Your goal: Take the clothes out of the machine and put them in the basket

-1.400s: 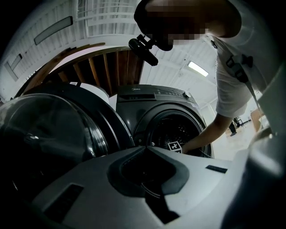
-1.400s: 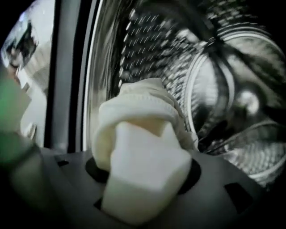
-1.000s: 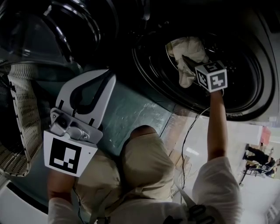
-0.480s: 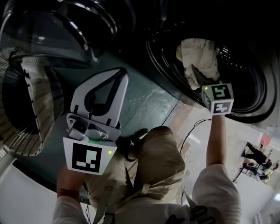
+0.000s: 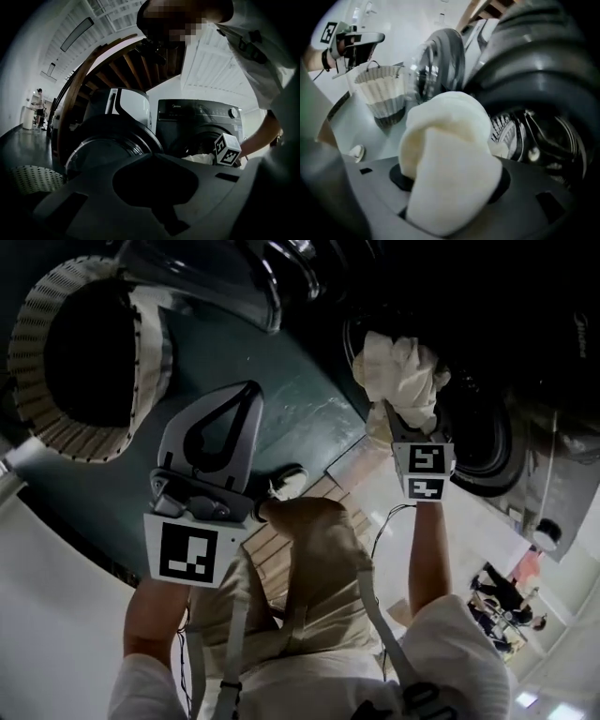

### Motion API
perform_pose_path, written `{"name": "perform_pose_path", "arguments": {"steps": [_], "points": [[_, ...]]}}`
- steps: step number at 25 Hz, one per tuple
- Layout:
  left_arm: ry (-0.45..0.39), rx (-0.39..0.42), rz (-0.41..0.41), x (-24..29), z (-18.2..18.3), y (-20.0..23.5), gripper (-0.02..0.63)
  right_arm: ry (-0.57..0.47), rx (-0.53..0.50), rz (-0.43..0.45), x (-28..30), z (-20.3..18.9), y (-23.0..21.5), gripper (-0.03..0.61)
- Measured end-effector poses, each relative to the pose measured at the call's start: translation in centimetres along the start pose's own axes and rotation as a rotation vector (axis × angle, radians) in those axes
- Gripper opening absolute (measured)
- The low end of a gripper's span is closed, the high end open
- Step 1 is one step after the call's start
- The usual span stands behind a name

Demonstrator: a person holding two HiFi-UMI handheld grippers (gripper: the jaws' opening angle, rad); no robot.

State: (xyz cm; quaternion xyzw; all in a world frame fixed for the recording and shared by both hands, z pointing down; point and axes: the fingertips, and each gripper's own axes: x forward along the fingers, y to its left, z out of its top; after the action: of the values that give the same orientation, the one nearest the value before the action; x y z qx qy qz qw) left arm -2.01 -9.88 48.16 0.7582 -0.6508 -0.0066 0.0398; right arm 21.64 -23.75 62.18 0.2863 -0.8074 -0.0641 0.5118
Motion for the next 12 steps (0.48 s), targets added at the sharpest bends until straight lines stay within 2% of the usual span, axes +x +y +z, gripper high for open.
{"name": "perform_pose_path", "arguments": {"steps": [5, 12], "points": [[0.043, -0.052, 0.116, -4.2, 4.9, 0.9, 0.012, -0.008, -0.086, 0.107, -4.2, 4.8, 2.1, 0.275], [0.104, -0.056, 0.254, -11.6, 12.8, 3.1, 0.012, -0.046, -0.103, 0.284, -12.5, 12.6, 8.5, 0.275]]}}
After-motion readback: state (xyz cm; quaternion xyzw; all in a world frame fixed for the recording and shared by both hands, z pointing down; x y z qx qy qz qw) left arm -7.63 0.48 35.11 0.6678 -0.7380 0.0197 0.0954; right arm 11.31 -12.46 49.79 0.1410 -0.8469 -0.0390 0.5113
